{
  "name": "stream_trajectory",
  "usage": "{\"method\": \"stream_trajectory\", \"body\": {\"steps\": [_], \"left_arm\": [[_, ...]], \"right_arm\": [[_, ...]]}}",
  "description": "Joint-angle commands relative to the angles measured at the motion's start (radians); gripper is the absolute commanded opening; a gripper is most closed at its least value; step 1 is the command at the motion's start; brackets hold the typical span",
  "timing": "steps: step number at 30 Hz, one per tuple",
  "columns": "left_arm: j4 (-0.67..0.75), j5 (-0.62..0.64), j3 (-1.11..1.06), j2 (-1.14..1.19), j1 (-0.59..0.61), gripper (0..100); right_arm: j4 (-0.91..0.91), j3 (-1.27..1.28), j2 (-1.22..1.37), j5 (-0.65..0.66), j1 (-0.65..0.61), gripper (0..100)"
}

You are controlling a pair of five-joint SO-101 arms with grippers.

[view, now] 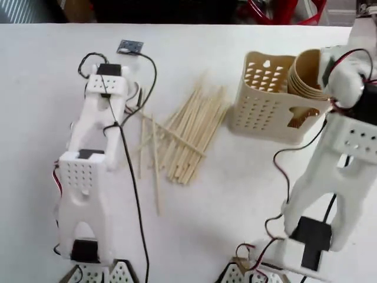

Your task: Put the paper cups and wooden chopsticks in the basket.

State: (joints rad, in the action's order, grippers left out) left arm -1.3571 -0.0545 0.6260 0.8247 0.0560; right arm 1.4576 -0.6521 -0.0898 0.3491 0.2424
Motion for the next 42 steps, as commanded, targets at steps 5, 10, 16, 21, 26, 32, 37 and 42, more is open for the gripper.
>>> {"method": "stream_trajectory", "body": {"steps": [5, 10, 16, 21, 26, 32, 37, 42], "left_arm": [[0.002, 0.097, 0.089, -0.030, 0.257, 2], [0.005, 0.367, 0.095, -0.028, 0.348, 8], [0.008, 0.397, 0.095, -0.027, 0.346, 15], [0.012, 0.397, 0.104, -0.004, 0.337, 14], [0.048, 0.396, 0.104, 0.021, 0.331, 14], [0.048, 0.394, 0.104, 0.021, 0.331, 14], [0.048, 0.394, 0.104, 0.022, 0.328, 14], [0.048, 0.394, 0.104, 0.024, 0.328, 14]], "right_arm": [[0.239, 0.216, -0.079, 0.095, -0.444, 9.7], [0.021, 0.557, -0.076, 0.089, -0.704, 9.8], [-0.450, 0.980, -0.067, 0.107, -0.842, 9.8], [-0.549, 0.977, 0.105, 0.158, -0.829, 11.7], [-0.516, 0.815, 0.323, 0.161, -0.791, 19.8], [-0.513, 0.743, 0.470, 0.158, -0.748, 16.7], [-0.513, 0.712, 0.504, 0.152, -0.700, 3.3], [-0.501, 0.715, 0.432, 0.061, -0.664, 1.5]]}}
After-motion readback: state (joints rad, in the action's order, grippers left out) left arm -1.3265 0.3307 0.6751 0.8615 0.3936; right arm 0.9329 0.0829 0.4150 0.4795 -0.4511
